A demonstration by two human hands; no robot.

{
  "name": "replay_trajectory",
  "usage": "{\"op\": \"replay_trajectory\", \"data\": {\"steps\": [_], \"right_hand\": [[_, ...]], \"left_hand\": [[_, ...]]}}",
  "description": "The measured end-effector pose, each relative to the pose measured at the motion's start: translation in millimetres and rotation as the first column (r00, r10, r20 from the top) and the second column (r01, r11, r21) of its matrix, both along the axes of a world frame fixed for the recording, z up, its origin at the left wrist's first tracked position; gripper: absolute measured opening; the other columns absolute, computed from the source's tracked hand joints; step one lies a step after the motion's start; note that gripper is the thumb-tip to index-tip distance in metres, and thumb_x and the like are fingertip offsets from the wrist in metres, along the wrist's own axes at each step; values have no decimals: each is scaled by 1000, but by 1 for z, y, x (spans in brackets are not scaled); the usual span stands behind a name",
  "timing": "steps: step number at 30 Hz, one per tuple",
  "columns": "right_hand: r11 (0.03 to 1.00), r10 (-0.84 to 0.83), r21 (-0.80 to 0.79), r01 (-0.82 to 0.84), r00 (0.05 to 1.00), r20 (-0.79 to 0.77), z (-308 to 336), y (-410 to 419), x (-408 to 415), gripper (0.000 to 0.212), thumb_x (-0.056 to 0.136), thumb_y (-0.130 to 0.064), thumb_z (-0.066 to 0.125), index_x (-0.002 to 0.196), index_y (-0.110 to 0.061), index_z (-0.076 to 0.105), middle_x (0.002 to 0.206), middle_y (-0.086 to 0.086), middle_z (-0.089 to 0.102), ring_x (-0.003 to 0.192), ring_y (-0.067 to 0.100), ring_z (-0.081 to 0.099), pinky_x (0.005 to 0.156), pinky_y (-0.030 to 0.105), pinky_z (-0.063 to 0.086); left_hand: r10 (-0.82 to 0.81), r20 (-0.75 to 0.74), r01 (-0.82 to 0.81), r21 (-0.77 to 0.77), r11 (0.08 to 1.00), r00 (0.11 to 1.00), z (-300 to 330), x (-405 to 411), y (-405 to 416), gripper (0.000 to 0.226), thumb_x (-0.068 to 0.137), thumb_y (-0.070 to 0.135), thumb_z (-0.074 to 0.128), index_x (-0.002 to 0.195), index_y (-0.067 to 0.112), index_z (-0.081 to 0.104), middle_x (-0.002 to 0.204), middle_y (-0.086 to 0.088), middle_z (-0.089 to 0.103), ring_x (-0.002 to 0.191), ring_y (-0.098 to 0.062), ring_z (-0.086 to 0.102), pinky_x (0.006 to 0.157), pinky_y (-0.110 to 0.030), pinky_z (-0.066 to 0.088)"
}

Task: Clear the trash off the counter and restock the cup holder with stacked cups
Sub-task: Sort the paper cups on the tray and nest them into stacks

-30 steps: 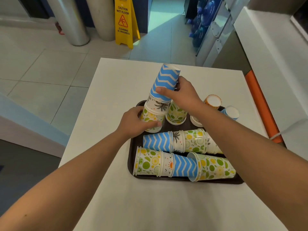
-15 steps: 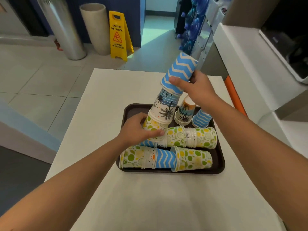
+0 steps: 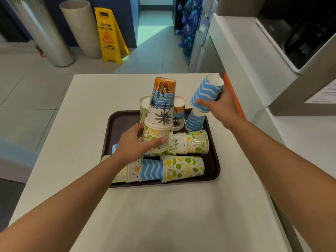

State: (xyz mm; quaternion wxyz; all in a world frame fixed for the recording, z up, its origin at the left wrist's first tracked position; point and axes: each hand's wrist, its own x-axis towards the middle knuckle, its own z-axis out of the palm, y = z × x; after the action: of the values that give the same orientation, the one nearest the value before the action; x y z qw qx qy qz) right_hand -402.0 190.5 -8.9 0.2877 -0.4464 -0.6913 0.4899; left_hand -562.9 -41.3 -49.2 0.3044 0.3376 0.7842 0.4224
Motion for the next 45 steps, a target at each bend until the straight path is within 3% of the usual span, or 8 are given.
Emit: {"op": "replay_trajectory", "data": {"steps": [3,8,19,23,31,36,42,45], "right_hand": [[999,36,5,-37,991,132,-26,4,2,71,64,-24,89,121,-13,48,118,0,61,104,16,62,91,39,54],[998,52,22,-56,987,149,-40,13,-7,71,67,-21,87,123,-13,46,121,2,60,105,16,59,88,35,52],[985,172,-80,-154,930,325,-86,31,-14,77,65,-13,88,129,-9,44,127,7,56,113,22,55,84,30,44],[984,177,-86,-157,929,325,-93,37,-17,78,65,-12,88,130,-9,44,128,7,56,106,15,52,82,27,42],[984,172,-91,-151,931,323,-95,40,-20,84,60,-16,91,130,-11,46,127,5,57,117,22,55,85,28,43],[998,65,-24,-61,975,214,-56,25,-27,104,60,-22,92,144,-17,31,148,7,40,134,22,39,99,27,35],[995,88,51,-89,996,15,7,-18,-47,72,76,-33,81,137,-19,46,144,-3,47,133,13,41,102,27,36],[984,160,-64,-164,985,-58,22,-47,-59,74,77,-43,78,137,-15,47,138,0,54,124,13,52,101,33,45]], "left_hand": [[27,4,-27,-6,1000,1000,-4,3,2,57,66,49,87,111,26,62,102,14,70,96,-1,65,81,-23,52],[73,15,-73,-9,997,997,-7,4,5,57,65,52,87,110,26,63,101,11,71,96,-5,67,83,-27,55],[114,40,-114,-10,993,993,-8,8,20,58,67,52,85,114,26,64,103,13,72,96,-1,67,80,-22,54],[127,68,-127,-11,992,989,-10,8,21,58,65,52,85,113,26,65,103,13,73,95,0,67,81,-22,54],[136,126,-137,-3,991,983,-11,7,22,64,59,57,83,113,27,65,102,13,74,93,2,69,83,-24,56],[125,154,-129,13,992,980,-6,4,22,50,66,54,84,107,31,67,98,13,76,92,-3,71,87,-32,58],[91,170,-100,48,994,981,5,9,23,38,72,51,82,101,32,69,95,16,76,89,-2,71,89,-36,58],[69,168,-79,54,995,983,9,11,20,37,72,52,82,100,32,69,95,13,76,90,-6,72,89,-40,59]]}}
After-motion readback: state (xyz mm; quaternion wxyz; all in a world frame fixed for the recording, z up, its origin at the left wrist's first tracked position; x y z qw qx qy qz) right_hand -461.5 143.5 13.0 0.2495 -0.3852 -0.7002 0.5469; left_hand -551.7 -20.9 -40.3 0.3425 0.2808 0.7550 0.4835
